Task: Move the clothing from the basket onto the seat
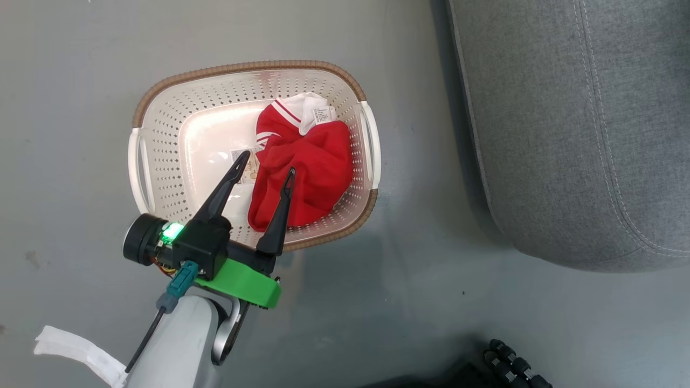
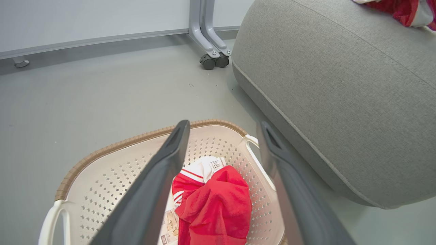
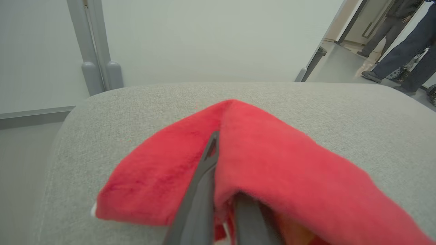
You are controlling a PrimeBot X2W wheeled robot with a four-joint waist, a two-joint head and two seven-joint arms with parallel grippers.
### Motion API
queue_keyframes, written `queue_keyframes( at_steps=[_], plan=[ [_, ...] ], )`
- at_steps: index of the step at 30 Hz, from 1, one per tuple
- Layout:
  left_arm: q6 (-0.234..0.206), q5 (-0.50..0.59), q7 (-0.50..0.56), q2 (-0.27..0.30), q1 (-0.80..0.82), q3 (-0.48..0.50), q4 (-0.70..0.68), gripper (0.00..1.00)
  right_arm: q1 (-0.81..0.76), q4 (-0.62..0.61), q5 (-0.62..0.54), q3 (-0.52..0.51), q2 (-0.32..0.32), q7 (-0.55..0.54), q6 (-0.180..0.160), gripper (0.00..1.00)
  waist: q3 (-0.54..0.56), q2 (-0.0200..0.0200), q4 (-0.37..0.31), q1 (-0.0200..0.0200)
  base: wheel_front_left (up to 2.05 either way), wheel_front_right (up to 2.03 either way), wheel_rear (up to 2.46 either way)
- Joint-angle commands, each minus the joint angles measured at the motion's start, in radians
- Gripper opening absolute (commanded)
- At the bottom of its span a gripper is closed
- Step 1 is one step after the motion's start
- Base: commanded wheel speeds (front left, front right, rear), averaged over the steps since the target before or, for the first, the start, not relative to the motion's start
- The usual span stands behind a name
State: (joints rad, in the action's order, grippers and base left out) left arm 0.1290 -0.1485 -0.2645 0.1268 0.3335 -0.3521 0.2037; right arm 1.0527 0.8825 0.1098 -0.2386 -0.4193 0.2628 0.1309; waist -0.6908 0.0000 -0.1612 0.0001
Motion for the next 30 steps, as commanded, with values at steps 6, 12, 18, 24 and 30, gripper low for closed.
queue_keyframes(
  at_steps=[6, 12, 18, 24, 30],
  plan=[
    [0.002, 0.003, 0.000, -0.003, 0.017, 0.003, 0.014, 1.00, 0.027, 0.153, 0.062, 0.076, -0.004, 0.003, 0.000, 0.00, 0.020, 0.0000, -0.008, -0.0001, 0.00, 0.00, 0.00],
    [0.002, -0.003, 0.000, -0.007, 0.006, 0.006, 0.024, 1.00, 0.016, 0.202, 0.130, 0.137, -0.007, 0.003, 0.000, 1.00, 0.058, 0.0000, -0.019, -0.0001, 0.00, 0.00, 0.00],
    [0.002, -0.010, 0.000, -0.022, -0.014, 0.006, 0.034, 1.00, -0.033, 0.194, 0.177, 0.204, -0.008, 0.003, 0.000, 1.00, 0.130, 0.0000, -0.031, -0.0001, 0.00, 0.00, 0.00],
    [0.002, -0.025, 0.000, -0.043, -0.043, 0.009, 0.044, 1.00, -0.113, 0.156, 0.216, 0.289, -0.018, 0.003, 0.000, 1.00, 0.241, 0.0000, -0.038, -0.0001, 0.00, 0.00, 0.00],
    [0.002, -0.041, 0.000, -0.065, -0.092, 0.029, 0.048, 1.00, -0.208, 0.049, 0.274, 0.341, -0.036, 0.003, 0.000, 1.00, 0.363, 0.0000, -0.036, -0.0001, 0.00, 0.00, 0.00]
  ],
)
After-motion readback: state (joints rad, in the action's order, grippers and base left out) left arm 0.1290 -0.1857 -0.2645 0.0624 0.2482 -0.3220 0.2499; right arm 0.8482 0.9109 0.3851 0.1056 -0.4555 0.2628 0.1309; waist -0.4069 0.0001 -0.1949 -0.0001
